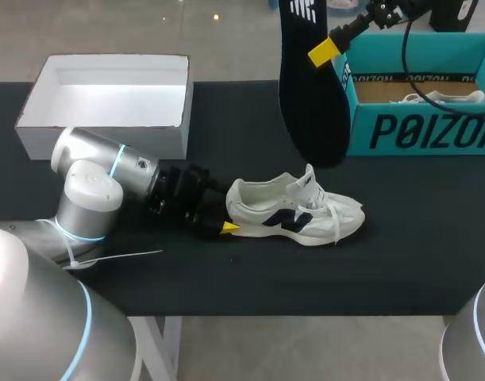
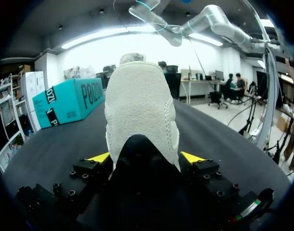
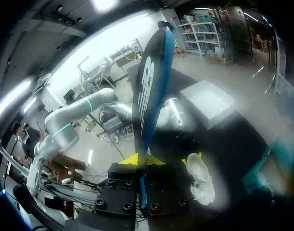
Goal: Take the shoe out of the shoebox, open the shoe tongue, remove and reinsert the insole, then place the shoe into the shoebox
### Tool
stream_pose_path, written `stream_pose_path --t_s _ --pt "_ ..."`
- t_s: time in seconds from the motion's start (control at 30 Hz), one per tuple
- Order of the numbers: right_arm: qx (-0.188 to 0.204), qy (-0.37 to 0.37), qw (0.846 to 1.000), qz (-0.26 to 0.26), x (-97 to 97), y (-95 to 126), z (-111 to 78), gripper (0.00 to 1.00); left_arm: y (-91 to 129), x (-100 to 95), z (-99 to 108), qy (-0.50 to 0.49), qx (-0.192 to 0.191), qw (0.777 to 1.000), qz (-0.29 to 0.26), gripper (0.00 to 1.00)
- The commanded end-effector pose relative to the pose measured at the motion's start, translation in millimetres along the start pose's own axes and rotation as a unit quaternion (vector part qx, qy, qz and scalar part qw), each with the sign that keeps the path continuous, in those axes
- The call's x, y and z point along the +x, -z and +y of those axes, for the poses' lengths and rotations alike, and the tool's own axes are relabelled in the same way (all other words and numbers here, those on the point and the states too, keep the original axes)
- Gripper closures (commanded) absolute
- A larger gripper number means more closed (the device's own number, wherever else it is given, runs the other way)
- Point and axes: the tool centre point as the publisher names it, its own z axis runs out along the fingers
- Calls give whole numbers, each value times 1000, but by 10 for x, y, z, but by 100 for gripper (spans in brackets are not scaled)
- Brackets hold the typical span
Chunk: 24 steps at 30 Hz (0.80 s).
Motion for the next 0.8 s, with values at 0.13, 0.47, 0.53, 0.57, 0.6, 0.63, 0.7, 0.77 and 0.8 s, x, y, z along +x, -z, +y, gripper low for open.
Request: stream_pose_path --t_s 0.13,0.47,0.53,0.57,0.6,0.63,0.7,0.77,0.8 --pt "2 0 1000 0 -9 -6 12 100 128 42 30 -14 -45 999 -22 0" --pt "2 0 1000 0 -9 -6 12 100 344 27 61 -37 -152 987 -31 0" --pt "2 0 1000 0 -9 -6 12 100 441 -4 31 -45 -186 981 -26 0" --pt "2 0 1000 0 -9 -6 12 100 489 -20 11 -48 -204 978 -23 0" --pt "2 0 1000 0 -9 -6 12 100 557 -43 -29 -53 -230 972 -15 0" --pt "2 0 1000 0 -9 -6 12 100 589 -53 -52 -56 -246 968 -10 0" --pt "2 0 1000 0 -9 -6 12 100 680 -85 -131 -63 -289 955 2 0" --pt "2 0 1000 0 -9 -6 12 100 722 -100 -204 -68 -323 944 17 0" --pt "2 0 1000 0 -9 -6 12 100 735 -109 -247 -69 -335 940 20 0"
